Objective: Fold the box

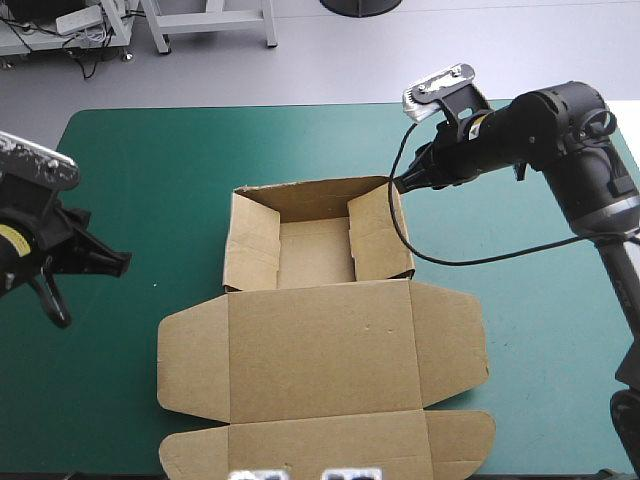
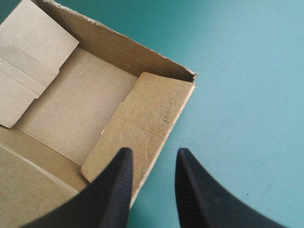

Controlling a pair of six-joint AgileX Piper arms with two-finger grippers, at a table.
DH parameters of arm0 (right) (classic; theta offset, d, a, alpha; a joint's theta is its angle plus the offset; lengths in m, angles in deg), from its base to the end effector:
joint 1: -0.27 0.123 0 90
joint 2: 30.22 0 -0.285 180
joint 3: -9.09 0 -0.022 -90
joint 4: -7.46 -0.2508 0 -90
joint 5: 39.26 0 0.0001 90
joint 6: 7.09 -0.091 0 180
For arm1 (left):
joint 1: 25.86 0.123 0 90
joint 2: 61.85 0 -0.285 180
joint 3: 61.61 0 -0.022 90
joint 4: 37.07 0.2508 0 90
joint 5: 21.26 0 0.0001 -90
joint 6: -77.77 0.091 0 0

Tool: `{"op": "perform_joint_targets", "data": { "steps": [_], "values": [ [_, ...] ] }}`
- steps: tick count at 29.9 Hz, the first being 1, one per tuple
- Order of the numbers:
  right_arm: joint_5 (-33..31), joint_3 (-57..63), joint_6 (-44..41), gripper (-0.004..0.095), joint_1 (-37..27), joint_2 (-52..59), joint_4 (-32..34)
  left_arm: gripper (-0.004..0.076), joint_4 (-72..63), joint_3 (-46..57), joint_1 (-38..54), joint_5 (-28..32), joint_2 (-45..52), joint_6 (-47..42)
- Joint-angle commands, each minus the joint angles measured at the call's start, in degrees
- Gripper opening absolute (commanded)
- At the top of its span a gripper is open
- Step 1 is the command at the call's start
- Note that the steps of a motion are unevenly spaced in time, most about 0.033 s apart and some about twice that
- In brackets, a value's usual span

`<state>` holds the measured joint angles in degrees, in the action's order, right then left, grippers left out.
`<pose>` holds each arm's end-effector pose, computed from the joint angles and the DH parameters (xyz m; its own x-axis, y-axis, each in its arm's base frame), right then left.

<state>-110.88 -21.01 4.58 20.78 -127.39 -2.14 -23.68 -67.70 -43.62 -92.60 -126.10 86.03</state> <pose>0.2923 0.1247 0.4564 -0.6264 -0.3923 -0.6736 -0.5443 0.8387 0.0177 0.1457 -0.0257 0.4747 -0.5555 0.4017 -0.7280 0.2629 0.9155 0.3045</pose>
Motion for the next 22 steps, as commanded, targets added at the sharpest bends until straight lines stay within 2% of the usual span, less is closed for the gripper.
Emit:
{"op": "perform_joint_targets", "data": {
  "steps": [1,3,6,9,14,16,22],
  "values": [
    [-0.3,-1.4,0.7,0.0104,-0.4,0.2,-0.6,-0.0008,3.8,6.0,0.0,-2.5,4.6,-2.8],
    [-0.3,-1.4,0.7,0.0057,-0.4,-1.1,-0.6,-0.0008,4.8,9.9,0.0,-2.2,6.8,-4.5],
    [-0.3,-1.4,0.8,0.0073,-0.4,-3.2,-0.6,-0.0008,5.4,15.3,0.0,-1.6,10.1,-6.0],
    [-0.3,-1.3,0.8,0.0195,-0.4,-5.7,-0.6,-0.0008,5.4,19.2,0.0,-1.4,13.0,-6.1],
    [-0.3,-1.3,-0.7,0.0563,-0.4,-9.8,-1.1,-0.0008,5.5,20.9,0.0,-1.4,16.2,-6.2],
    [-0.3,-1.3,-2.4,0.0658,-0.4,-11.3,-1.1,-0.0008,5.7,20.9,0.0,-1.4,17.1,-7.0],
    [-0.3,-1.2,-3.7,0.0674,-0.4,-15.2,-2.0,-0.0008,7.6,20.9,0.0,-2.1,18.8,-9.1]
  ]
}}
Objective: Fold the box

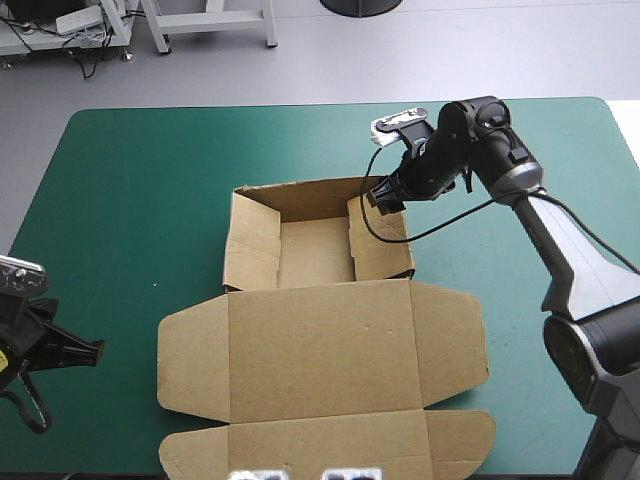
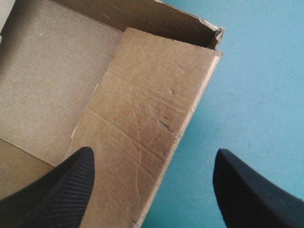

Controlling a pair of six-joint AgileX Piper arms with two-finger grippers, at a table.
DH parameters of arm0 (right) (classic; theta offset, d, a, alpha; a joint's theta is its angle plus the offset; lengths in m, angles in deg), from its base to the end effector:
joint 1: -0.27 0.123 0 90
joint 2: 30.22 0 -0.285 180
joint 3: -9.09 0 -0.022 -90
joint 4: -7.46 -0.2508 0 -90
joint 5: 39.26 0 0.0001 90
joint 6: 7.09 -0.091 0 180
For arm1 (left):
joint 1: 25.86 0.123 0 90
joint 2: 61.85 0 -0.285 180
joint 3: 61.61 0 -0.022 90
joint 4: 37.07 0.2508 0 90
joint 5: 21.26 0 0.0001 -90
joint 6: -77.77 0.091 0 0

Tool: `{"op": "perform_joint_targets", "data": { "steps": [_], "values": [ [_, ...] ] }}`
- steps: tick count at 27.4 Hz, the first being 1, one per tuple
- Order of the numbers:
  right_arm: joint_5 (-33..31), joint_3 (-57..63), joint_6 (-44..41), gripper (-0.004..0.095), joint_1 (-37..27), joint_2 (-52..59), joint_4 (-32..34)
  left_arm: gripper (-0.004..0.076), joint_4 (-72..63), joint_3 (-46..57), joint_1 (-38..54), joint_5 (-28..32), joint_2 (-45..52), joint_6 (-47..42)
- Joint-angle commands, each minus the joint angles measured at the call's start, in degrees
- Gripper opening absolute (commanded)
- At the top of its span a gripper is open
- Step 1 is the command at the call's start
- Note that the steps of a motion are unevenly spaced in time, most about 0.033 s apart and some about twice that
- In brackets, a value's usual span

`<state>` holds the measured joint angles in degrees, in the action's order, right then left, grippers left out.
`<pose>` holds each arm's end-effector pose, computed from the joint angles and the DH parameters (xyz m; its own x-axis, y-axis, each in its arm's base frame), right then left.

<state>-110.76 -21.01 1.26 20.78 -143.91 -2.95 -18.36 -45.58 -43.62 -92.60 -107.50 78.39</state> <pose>0.3686 0.1545 0.3527 -0.8081 -0.3942 -0.4377 -0.4860 0.8661 0.1172 0.0803 0.0033 0.4070 -0.6245 0.3185 -0.7131 0.1508 0.9450 0.2901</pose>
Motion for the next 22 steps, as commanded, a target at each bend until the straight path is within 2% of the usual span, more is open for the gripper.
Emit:
{"op": "perform_joint_targets", "data": {
  "steps": [1,9,11,14,15,17,19,22],
  "values": [
    [-0.4,-1.2,-0.4,0.0674,-0.4,0.6,-1.3,-0.0008,2.5,-1.2,0.0,-2.2,0.2,-1.5],
    [-0.4,-1.2,-1.2,0.0671,-0.4,-6.2,-3.1,-0.0008,2.6,-1.2,0.0,-2.5,0.2,-1.5],
    [-0.4,-1.2,-1.2,0.0641,-0.4,-7.7,-3.1,-0.0008,2.6,-1.2,0.0,-2.5,0.2,-1.5],
    [-0.4,-1.2,-1.2,0.0495,-0.4,-9.3,-3.1,-0.0008,2.6,-1.2,0.0,-2.5,0.2,-1.5],
    [-0.4,-1.2,-0.6,0.0336,-0.4,-9.8,-3.1,-0.0008,2.6,-1.2,0.0,-2.5,0.2,-1.5],
    [-0.4,-1.2,1.3,0.0134,-0.4,-10.1,-3.1,-0.0008,2.6,-1.2,0.0,-2.5,0.2,-1.5],
    [-0.4,-1.2,2.4,-0.0023,-0.4,-10.1,-2.6,-0.0008,2.6,-1.2,0.0,-2.5,0.2,-1.5],
    [-0.4,-1.2,4.6,-0.0018,-0.4,-10.1,-0.2,-0.0008,2.6,-1.2,0.0,-2.5,0.2,-1.5]
  ]
}}
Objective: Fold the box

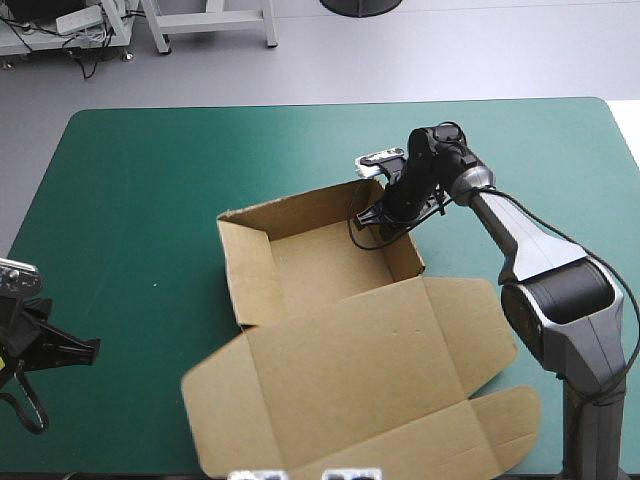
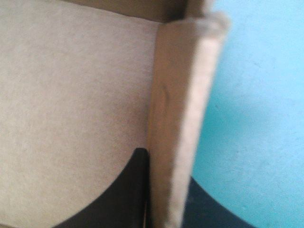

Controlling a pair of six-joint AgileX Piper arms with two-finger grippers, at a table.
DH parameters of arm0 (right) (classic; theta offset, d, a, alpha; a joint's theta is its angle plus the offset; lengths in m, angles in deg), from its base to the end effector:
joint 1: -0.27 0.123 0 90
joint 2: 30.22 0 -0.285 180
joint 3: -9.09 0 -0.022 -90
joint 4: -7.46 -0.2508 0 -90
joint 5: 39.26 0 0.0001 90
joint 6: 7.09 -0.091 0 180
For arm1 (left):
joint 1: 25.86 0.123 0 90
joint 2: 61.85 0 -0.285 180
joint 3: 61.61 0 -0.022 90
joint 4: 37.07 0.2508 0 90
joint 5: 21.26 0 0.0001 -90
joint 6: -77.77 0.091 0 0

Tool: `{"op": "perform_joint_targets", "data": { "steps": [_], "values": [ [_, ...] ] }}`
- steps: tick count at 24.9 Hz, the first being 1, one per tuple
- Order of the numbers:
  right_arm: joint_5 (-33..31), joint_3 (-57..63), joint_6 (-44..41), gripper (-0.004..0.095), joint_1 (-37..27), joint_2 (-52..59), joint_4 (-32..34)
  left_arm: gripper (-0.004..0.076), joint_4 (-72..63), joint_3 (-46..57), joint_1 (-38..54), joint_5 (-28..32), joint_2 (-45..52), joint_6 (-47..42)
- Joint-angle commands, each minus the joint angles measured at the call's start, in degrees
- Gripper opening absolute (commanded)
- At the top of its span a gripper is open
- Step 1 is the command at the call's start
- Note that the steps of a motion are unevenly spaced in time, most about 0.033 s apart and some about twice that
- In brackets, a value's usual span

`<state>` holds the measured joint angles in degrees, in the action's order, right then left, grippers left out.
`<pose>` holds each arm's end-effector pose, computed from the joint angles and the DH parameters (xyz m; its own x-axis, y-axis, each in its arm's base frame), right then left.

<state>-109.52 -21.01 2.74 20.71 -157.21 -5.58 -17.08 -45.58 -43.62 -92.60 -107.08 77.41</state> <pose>0.4088 0.1730 0.2558 -0.8717 -0.4222 -0.2489 -0.4706 0.8629 0.1842 0.0785 0.0058 0.4081 -0.6209 0.3075 -0.7211 0.1262 0.9471 0.2952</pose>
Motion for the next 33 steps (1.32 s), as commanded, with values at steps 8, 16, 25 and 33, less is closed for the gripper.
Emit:
{"op": "perform_joint_targets", "data": {
  "steps": [8,16,25,33],
  "values": [
    [-1.7,-9.4,2.7,-0.0018,-7.0,3.3,13.6,-0.0008,1.5,-1.2,0.0,-2.5,-0.2,-0.5],
    [1.0,-17.3,8.6,-0.0018,-30.8,3.2,13.6,-0.0008,4.0,-1.2,0.0,-2.5,-0.2,-0.1],
    [1.9,-17.3,9.1,-0.0018,-47.3,0.7,5.8,-0.0008,6.1,-1.2,0.0,-2.5,-0.2,0.0],
    [7.4,-17.3,14.8,0.0244,-49.4,-1.1,-0.5,-0.0008,4.2,-1.2,0.0,-2.5,-0.2,1.1]
  ]
}}
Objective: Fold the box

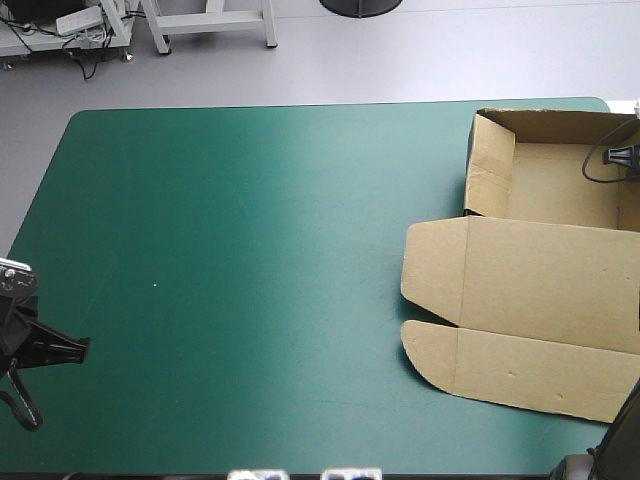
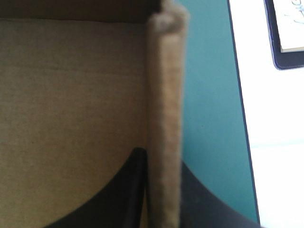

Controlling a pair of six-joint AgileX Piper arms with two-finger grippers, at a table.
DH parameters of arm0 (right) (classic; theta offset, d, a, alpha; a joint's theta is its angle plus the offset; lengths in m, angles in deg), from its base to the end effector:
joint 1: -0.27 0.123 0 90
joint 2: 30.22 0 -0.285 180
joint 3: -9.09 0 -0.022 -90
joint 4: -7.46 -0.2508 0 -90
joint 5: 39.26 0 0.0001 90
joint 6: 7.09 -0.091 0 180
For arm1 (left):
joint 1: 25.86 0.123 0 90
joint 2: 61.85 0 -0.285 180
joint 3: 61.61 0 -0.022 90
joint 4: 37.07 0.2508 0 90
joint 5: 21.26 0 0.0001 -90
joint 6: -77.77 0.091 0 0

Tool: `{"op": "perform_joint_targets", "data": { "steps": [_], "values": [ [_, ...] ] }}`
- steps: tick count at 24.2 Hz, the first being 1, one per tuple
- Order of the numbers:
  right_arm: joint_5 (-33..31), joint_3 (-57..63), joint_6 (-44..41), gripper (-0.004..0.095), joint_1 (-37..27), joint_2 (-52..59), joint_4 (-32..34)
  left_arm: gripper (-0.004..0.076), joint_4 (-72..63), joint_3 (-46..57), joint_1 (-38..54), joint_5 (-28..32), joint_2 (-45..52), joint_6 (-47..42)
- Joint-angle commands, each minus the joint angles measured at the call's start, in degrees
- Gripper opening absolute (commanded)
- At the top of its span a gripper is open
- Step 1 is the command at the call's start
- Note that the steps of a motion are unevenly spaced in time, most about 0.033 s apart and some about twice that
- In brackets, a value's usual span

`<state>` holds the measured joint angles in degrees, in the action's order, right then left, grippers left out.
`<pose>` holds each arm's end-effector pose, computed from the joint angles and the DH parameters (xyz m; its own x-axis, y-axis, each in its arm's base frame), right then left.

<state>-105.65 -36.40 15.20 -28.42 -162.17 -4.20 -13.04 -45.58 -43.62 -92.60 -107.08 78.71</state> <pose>0.4299 -0.2160 0.2931 -0.8609 0.1330 -0.4911 0.1434 0.9895 0.0167 0.0792 0.0115 0.4101 -0.6160 0.3498 -0.7058 0.1022 0.9239 0.3687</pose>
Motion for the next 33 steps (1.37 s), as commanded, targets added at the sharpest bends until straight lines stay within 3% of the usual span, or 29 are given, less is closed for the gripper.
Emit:
{"op": "perform_joint_targets", "data": {
  "steps": [1,2,3,4,5,9,11,13,14,19,26,33],
  "values": [
    [3.3,-1.9,2.5,0.0465,-0.3,3.9,-1.4,-0.0008,-0.2,-1.2,0.0,-2.5,-0.2,-0.2],
    [3.3,-1.9,2.0,0.0558,-0.3,3.9,-0.9,-0.0008,-0.4,-1.2,0.0,-2.5,-0.2,-0.2],
    [3.3,-1.9,-0.5,0.0750,-0.3,4.0,1.0,-0.0008,-0.4,-1.2,0.0,-2.5,-0.2,-0.2],
    [3.2,-1.9,-0.9,0.0810,-0.3,4.1,1.8,-0.0008,-0.4,-1.2,0.0,-2.5,-0.2,-0.2],
    [3.1,-1.9,-1.3,0.0852,-0.3,4.7,1.7,-0.0008,-0.4,-1.2,0.0,-2.5,-0.2,-0.2],
    [0.6,-6.6,-0.4,0.0809,-0.2,9.2,-7.1,-0.0008,-0.4,-1.2,0.0,-2.1,-0.2,-0.2],
    [-2.7,-9.9,1.9,0.0755,-0.2,12.9,-14.5,-0.0008,-0.8,-1.2,0.0,-1.9,-0.2,-0.2],
    [-5.5,-10.9,5.3,0.0629,-0.2,18.5,-21.9,-0.0008,-0.8,-1.2,0.0,-1.8,-0.2,-0.2],
    [-5.5,-10.9,5.4,0.0480,0.4,22.9,-23.1,-0.0008,-0.8,-1.2,0.0,-1.7,-0.2,-0.2],
    [-5.5,-10.9,5.9,-0.0013,3.9,35.4,-23.1,-0.0008,-2.3,-1.2,0.0,-1.1,-0.2,-0.2],
    [-5.5,-8.2,5.9,-0.0018,11.7,51.0,-22.9,-0.0008,-5.2,-1.1,0.0,0.1,-0.2,-0.2],
    [-5.5,15.6,5.9,-0.0018,13.0,69.9,-17.8,-0.0010,-5.3,-0.8,0.0,0.3,-0.2,-0.3]
  ]
}}
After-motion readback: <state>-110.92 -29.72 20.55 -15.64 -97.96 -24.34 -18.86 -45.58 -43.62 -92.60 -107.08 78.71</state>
